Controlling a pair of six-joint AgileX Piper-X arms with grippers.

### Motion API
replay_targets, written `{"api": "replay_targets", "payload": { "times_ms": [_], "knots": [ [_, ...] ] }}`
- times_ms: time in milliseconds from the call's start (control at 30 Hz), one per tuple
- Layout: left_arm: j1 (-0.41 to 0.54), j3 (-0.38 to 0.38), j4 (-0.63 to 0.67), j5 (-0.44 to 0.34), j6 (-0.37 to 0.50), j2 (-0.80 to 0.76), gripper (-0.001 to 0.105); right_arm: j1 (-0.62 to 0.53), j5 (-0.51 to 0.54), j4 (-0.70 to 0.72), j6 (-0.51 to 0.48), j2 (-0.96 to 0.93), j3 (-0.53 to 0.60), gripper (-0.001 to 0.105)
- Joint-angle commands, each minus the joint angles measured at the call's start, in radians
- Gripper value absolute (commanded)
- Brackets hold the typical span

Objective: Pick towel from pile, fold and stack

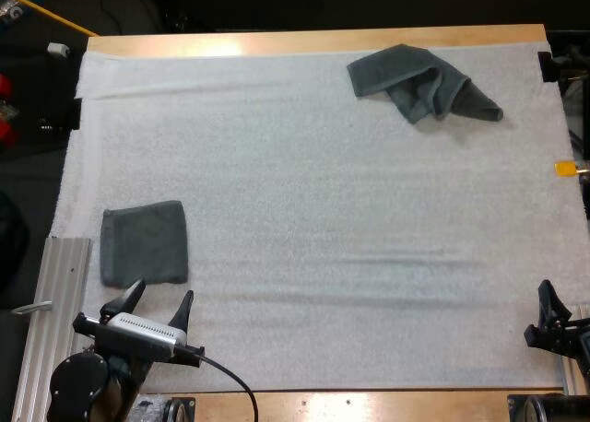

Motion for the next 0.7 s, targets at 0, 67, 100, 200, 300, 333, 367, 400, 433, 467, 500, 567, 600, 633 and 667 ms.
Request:
{"api": "replay_targets", "payload": {
  "times_ms": [0, 67, 100, 200, 300, 333, 367, 400, 433, 467, 500, 567, 600, 633, 667],
  "knots": [
    [0.0, -0.001, -0.01, 0.001, -0.012, -0.135, 0.062, -0.003, 0.0, -0.001, -0.004, -0.037, -0.002, 0.068],
    [0.0, -0.001, -0.008, 0.001, -0.012, -0.135, 0.062, -0.003, 0.0, 0.001, -0.004, -0.037, -0.002, 0.068],
    [0.0, -0.003, -0.005, 0.003, -0.012, -0.135, 0.062, -0.001, 0.0, 0.001, -0.009, -0.037, -0.005, 0.068],
    [0.0, -0.015, 0.002, 0.009, -0.021, -0.133, 0.062, -0.001, 0.0, 0.005, -0.012, -0.037, -0.024, 0.068],
    [0.0, -0.042, 0.011, 0.009, -0.031, -0.118, 0.062, -0.001, 0.0, 0.022, -0.012, -0.023, -0.057, 0.068],
    [0.0, -0.056, 0.011, 0.009, -0.031, -0.109, 0.062, -0.001, 0.0, 0.025, -0.012, -0.015, -0.072, 0.068],
    [-0.002, -0.064, 0.011, 0.009, -0.031, -0.103, 0.062, -0.001, 0.0, 0.024, -0.012, -0.007, -0.084, 0.068],
    [-0.007, -0.078, 0.013, 0.009, -0.031, -0.093, 0.062, -0.001, 0.0, 0.024, -0.012, 0.005, -0.099, 0.068],
    [-0.015, -0.096, 0.014, 0.009, -0.031, -0.079, 0.062, -0.001, -0.009, 0.024, -0.012, 0.021, -0.119, 0.068],
    [-0.023, -0.108, 0.014, 0.009, -0.031, -0.069, 0.062, -0.001, -0.016, 0.024, -0.012, 0.029, -0.13, 0.068],
    [-0.035, -0.124, 0.014, 0.009, -0.031, -0.055, 0.062, -0.001, -0.028, 0.024, -0.012, 0.044, -0.148, 0.068],
    [-0.059, -0.152, 0.014, 0.012, -0.031, -0.029, 0.062, -0.001, -0.062, 0.024, -0.012, 0.077, -0.186, 0.068],
    [-0.071, -0.165, 0.014, 0.014, -0.031, -0.012, 0.062, -0.001, -0.077, 0.026, -0.012, 0.095, -0.206, 0.068],
    [-0.087, -0.181, 0.014, 0.019, -0.031, 0.008, 0.062, -0.001, -0.09, 0.033, -0.012, 0.114, -0.228, 0.068],
    [-0.097, -0.19, 0.014, 0.027, -0.031, 0.019, 0.062, -0.001, -0.099, 0.043, -0.012, 0.127, -0.247, 0.068]
  ]
}}
